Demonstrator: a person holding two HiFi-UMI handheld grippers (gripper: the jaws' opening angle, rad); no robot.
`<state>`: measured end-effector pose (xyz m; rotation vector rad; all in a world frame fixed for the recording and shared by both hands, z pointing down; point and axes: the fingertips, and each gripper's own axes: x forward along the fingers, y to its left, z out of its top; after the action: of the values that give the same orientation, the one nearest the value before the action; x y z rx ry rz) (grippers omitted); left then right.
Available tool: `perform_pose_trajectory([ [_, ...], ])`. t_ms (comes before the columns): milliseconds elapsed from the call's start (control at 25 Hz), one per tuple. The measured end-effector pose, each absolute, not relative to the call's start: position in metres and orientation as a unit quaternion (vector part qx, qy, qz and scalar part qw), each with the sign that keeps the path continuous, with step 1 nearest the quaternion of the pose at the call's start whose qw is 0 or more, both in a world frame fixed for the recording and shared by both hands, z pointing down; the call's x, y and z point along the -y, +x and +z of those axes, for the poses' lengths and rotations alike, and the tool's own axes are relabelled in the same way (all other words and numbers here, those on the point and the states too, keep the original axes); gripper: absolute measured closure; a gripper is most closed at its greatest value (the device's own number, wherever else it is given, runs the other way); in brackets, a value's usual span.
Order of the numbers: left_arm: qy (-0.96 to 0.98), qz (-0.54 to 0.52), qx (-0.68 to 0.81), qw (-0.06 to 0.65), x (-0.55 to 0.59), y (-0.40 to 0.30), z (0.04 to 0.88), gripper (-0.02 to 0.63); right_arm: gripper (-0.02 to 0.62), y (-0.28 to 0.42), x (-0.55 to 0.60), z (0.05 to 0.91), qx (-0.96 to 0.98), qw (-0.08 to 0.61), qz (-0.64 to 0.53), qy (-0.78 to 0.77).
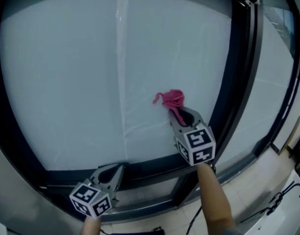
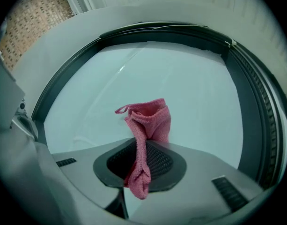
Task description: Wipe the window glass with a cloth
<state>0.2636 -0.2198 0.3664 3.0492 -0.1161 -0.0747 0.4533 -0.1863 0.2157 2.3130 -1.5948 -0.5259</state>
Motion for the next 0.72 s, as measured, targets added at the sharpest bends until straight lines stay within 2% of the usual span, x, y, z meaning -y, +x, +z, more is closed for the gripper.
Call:
perform_pose_trajectory([
  [320, 0.997, -0.003, 0.055, 0.058, 0.217, 0.259, 0.385, 0.598, 0.538, 0.461, 0.184, 0.306, 0.563, 0.136, -0.123, 0.806],
  [720, 0.995, 0.015, 0.068, 0.069, 0.216, 0.253, 0.403, 0.598, 0.538, 0.461, 0.188, 0.380, 0.562, 0.092, -0.029, 0.821],
])
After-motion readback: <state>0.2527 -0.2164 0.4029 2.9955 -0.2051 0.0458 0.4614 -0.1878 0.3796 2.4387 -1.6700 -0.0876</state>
